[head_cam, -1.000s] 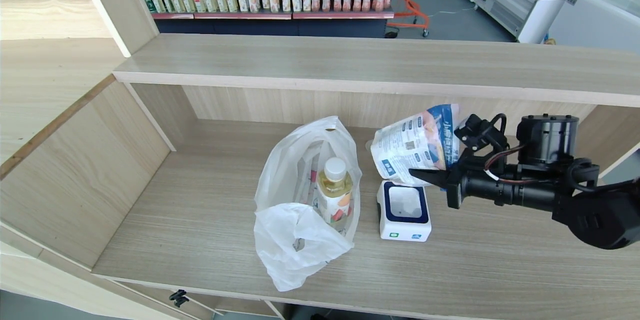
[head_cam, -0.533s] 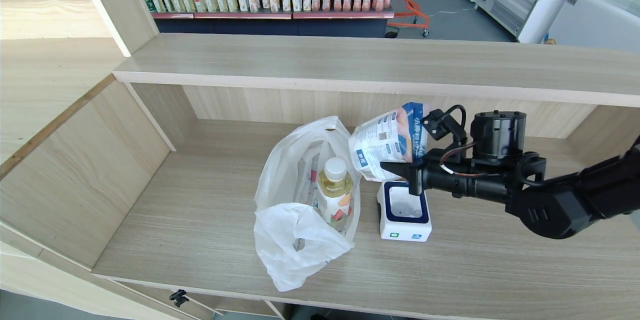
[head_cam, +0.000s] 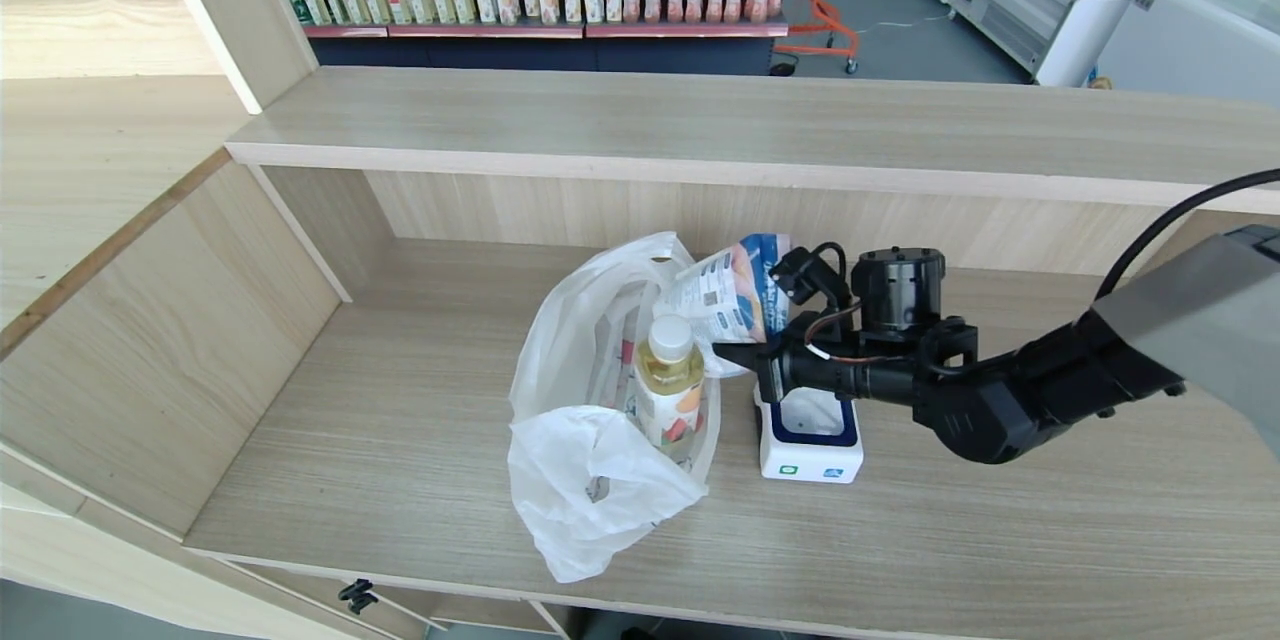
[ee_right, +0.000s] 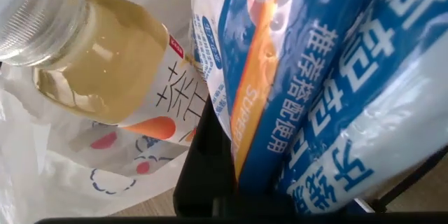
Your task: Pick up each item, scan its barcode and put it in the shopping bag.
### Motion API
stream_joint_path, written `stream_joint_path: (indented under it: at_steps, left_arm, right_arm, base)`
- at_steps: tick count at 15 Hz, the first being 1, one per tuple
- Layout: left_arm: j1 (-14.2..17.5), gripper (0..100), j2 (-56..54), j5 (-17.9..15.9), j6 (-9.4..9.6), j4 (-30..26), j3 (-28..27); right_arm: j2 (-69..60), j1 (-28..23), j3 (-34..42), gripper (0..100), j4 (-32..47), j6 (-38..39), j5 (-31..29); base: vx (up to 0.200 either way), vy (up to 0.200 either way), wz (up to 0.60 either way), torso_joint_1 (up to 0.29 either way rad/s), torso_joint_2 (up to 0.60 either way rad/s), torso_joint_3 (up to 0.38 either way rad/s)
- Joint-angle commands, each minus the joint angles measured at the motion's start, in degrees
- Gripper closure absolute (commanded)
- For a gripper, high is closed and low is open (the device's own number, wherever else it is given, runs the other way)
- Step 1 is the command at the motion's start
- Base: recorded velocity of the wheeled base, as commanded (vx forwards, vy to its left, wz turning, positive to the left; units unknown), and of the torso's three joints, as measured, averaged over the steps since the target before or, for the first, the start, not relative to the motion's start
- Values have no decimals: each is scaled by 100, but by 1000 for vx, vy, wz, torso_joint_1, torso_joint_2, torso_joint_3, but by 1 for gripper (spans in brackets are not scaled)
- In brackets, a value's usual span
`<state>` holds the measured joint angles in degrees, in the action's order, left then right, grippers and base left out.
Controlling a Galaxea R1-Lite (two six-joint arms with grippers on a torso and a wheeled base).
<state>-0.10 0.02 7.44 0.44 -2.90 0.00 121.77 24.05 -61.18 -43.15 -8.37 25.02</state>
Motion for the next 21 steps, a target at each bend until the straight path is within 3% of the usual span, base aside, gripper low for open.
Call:
stream_joint_path:
  at_steps: [1, 9, 10, 16, 21]
  left_arm:
    - [1, 0, -2, 3, 0, 0, 0]
    - [1, 0, -2, 3, 0, 0, 0]
    - [1, 0, -2, 3, 0, 0, 0]
    - [1, 0, -2, 3, 0, 0, 0]
    - [1, 0, -2, 3, 0, 0, 0]
  right_arm:
    - [303, 21, -95, 100, 0, -68, 3]
    - [567, 161, -482, 100, 0, -129, 3]
    - [593, 170, -544, 0, 0, -129, 12]
    - [356, 311, -1141, 0, 0, 504, 47]
    - [-936, 144, -218, 0, -9, 662, 320]
  base:
    - [0, 0, 0, 0, 0, 0]
    - [0, 0, 0, 0, 0, 0]
    - [0, 0, 0, 0, 0, 0]
    - [0, 0, 0, 0, 0, 0]
    - [0, 0, 0, 0, 0, 0]
